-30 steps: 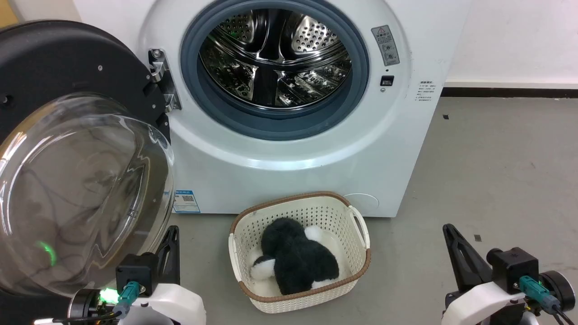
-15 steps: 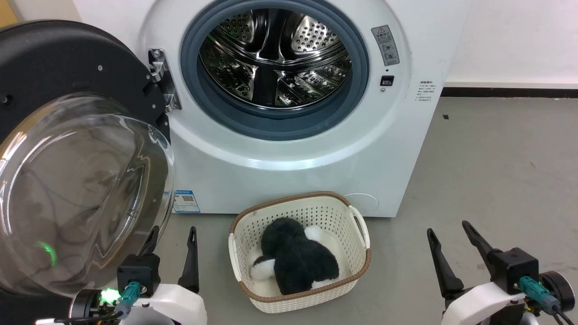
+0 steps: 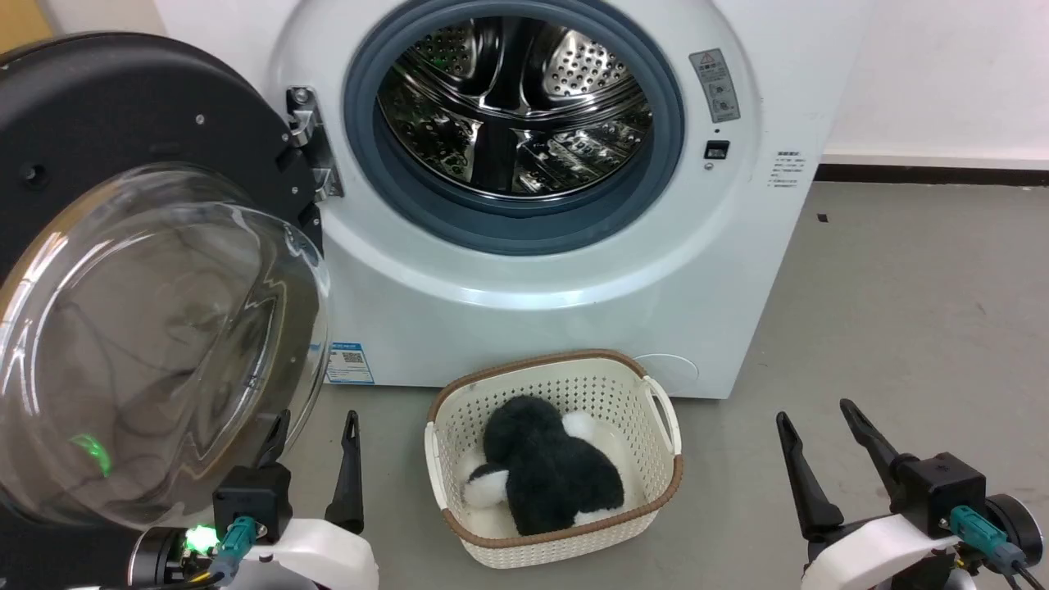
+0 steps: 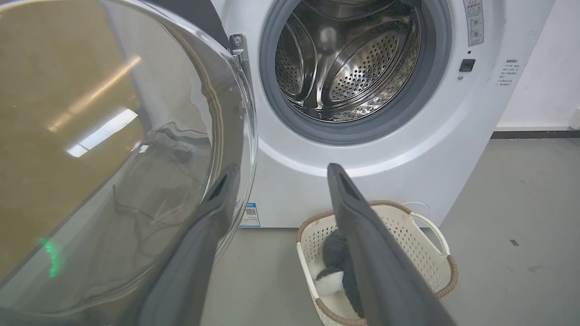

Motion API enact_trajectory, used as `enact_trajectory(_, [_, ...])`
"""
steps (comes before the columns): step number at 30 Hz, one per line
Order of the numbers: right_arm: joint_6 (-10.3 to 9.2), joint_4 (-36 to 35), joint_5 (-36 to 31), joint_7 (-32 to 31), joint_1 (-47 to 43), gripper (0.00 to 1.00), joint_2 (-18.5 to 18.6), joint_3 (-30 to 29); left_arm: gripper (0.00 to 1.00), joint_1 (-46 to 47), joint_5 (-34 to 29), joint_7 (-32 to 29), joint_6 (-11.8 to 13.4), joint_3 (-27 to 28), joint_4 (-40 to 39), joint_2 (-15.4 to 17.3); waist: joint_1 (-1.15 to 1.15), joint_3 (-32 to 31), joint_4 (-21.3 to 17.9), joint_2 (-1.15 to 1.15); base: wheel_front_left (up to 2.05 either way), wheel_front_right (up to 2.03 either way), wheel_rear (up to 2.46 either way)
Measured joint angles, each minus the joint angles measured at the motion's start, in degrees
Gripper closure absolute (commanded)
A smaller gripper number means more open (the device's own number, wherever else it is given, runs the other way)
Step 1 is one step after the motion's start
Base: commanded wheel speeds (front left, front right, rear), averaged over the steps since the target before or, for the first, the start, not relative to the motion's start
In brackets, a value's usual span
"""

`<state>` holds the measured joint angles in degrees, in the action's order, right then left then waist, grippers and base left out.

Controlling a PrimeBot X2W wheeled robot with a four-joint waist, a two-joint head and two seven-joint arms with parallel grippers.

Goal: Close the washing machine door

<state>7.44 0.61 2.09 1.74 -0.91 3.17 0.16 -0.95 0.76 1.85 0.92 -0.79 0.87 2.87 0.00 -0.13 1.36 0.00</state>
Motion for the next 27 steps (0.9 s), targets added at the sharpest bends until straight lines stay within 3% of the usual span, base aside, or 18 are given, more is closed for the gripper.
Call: enact_trajectory(27, [0.00,0.6,2.9,2.5,-0.7,0.00,0.0,1.0,0.00,-0.7,1.3,3.3,1.5,-0.6,0.9,0.0,0.00,-0.3,7.8,0.00,0.00,0.00,0.00])
